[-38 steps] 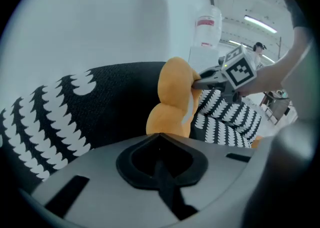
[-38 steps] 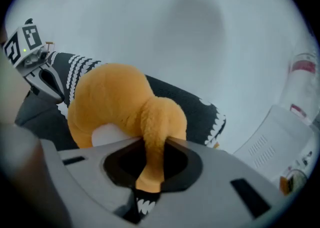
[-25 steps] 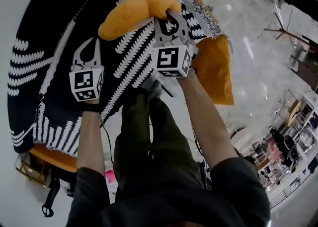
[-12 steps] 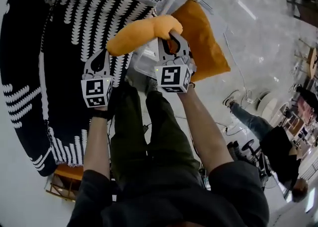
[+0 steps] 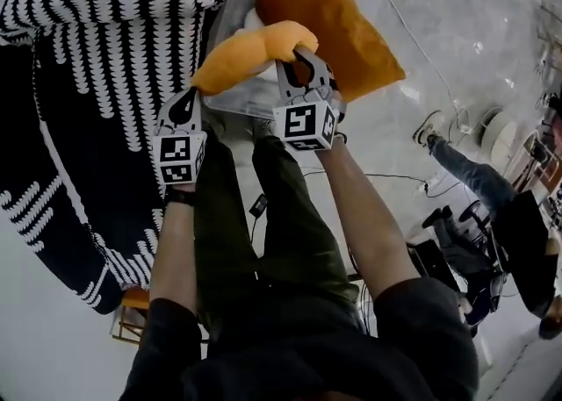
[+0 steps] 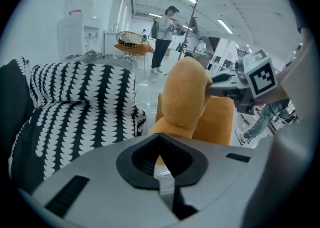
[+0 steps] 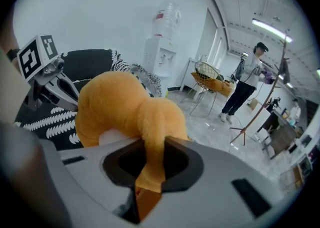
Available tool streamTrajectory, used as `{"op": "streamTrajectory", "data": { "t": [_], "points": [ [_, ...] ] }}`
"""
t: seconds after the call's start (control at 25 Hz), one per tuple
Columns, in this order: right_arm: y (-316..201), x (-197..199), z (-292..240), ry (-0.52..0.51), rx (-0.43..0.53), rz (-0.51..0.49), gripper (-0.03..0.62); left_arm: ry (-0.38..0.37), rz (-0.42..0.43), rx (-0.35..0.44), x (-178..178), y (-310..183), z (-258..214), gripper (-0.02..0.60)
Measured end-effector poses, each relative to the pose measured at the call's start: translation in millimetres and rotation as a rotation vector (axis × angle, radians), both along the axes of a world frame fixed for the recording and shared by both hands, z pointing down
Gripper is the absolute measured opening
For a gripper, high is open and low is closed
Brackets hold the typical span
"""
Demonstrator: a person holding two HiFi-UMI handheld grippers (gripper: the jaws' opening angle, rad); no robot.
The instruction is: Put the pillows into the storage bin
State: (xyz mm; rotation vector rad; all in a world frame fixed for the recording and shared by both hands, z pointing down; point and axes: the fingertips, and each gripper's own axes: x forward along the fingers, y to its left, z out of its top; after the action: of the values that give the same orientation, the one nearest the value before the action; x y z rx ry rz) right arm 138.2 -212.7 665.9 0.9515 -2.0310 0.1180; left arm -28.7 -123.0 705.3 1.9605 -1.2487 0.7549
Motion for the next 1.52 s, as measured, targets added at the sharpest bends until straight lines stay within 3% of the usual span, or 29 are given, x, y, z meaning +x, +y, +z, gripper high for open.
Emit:
{"op": "streamTrajectory", "data": {
  "t": [0.08, 0.16, 0.28, 0.52, 0.76, 0.96, 1.32, 1.52],
  "points": [
    [8.3, 16.5, 15.2, 0.004, -0.055, 0.013, 0.093, 0.006, 0.026, -0.030, 16.0, 5.6, 10.6, 0.004],
    [13.9, 8.1, 20.6, -0.022, -0.104, 0.022, 0.170, -0.037, 0.057, -0.037, 4.3, 5.9, -0.3, 0.004],
    [28.1, 8.0, 1.1, -0.022, -0.135, 0.007, 0.187, -0.066, 0.078, -0.050, 1.4, 18.2, -30.7, 0.005],
    [27.6, 22.4, -63.2, -0.046, -0.031, 0.032, 0.187, -0.083, 0.096, 0.011, 12.0, 14.3, -84.2, 0.005],
    [8.0, 44.2, -118.5, -0.083, 0.034, 0.089, 0.186, -0.094, 0.159, 0.098, 37.1, -17.8, -136.2, 0.005],
    [20.1, 64.7, -176.1, -0.126, 0.061, 0.142, 0.186, -0.098, 0.200, 0.150, 58.3, -19.8, -193.3, 0.003],
    [32.5, 87.7, -321.5, -0.239, 0.211, 0.259, 0.186, -0.070, 0.222, 0.361, 67.9, -40.6, -337.1, 0.004],
    [49.7, 89.9, -402.0, -0.272, 0.308, 0.264, 0.186, -0.138, 0.289, 0.464, 53.5, -22.8, -396.2, 0.005]
  ]
}}
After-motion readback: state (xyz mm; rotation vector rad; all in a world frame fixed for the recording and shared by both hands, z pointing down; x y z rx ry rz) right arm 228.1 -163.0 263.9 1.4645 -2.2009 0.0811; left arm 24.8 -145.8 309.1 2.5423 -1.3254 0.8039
